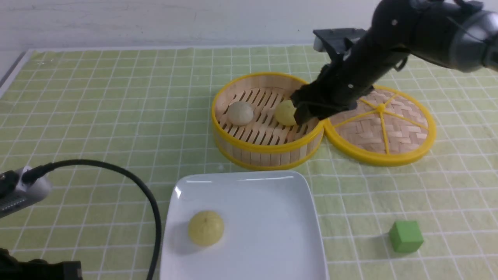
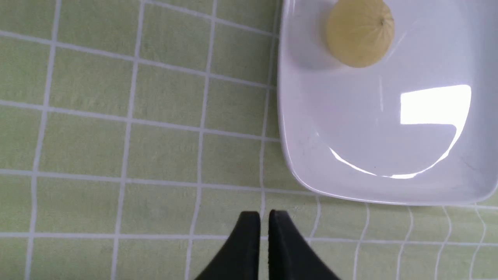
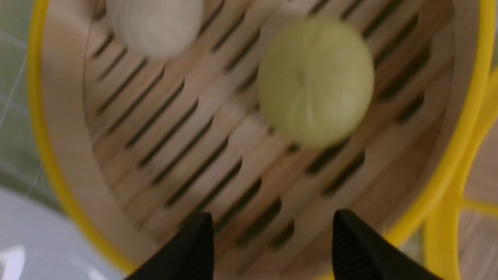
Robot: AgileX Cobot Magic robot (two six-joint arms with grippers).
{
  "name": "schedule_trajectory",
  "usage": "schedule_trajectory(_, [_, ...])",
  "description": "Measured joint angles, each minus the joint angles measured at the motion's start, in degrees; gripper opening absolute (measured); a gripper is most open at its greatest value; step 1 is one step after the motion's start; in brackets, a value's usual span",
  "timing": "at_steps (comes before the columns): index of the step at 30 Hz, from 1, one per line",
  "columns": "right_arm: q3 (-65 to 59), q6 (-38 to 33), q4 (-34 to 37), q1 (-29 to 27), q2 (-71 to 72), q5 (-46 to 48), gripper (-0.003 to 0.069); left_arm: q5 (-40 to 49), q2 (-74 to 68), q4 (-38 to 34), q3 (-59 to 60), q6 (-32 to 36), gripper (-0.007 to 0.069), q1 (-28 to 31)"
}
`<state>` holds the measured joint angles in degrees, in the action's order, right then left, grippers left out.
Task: Put the steamed buns into the plate on the green tablecloth.
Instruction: 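Reach toward a bun in the bamboo steamer with the right gripper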
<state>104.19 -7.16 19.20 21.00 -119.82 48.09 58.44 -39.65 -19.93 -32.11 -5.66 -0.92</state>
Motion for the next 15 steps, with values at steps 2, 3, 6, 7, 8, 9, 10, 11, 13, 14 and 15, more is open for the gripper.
schedule_trajectory(2, [2.74, 0.05, -0.40, 0.00, -2.58, -1.47, 0.0419, -0.06, 0.00, 0.22, 0.05, 0.00, 0.0073, 0.00])
schedule_trajectory(3, [5.59, 0.05, -0.81, 0.00, -4.84, -2.87, 0.0421, -0.06, 0.00, 0.35, 0.05, -0.04, 0.0075, 0.00])
schedule_trajectory(6, [9.40, 0.18, -1.37, 0.00, -8.67, -4.19, 0.0422, -0.12, 0.00, 0.45, 0.05, -0.04, 0.0085, 0.00])
schedule_trajectory(7, [9.76, 0.18, -1.37, 0.00, -9.58, -4.43, 0.0422, -0.35, 0.00, 0.52, 0.05, -0.04, 0.0088, 0.00])
schedule_trajectory(8, [9.83, 0.18, -1.37, 0.00, -9.93, -4.57, 0.0421, -0.41, 0.00, 0.52, 0.05, -0.04, 0.0088, 0.00])
schedule_trajectory(9, [9.90, 0.18, -1.37, 0.00, -10.50, -4.70, 0.0418, -0.73, 0.00, 0.58, 0.05, -0.04, 0.0090, 0.00])
schedule_trajectory(10, [9.89, 0.18, -1.37, 0.00, -11.75, -5.13, 0.0404, -1.31, 0.00, 0.58, 0.05, -0.06, 0.0091, 0.00])
schedule_trajectory(11, [9.89, 0.18, -1.37, 0.00, -12.85, -5.78, 0.0374, -1.84, 0.00, 0.58, 0.05, -0.06, 0.0094, 0.00])
schedule_trajectory(13, [10.16, 0.18, -1.31, 0.00, -13.37, -6.23, 0.0301, -2.67, 0.00, 0.75, 0.05, -0.06, 0.0098, 0.00])
schedule_trajectory(14, [10.38, 0.18, -1.31, 0.00, -13.37, -5.93, 0.0256, -3.07, 0.00, 0.79, 0.05, -0.06, 0.0101, 0.00])
schedule_trajectory(15, [10.47, 0.18, -1.31, 0.00, -13.06, -5.38, 0.0206, -3.35, 0.00, 0.79, 0.05, -0.11, 0.0101, 0.00])
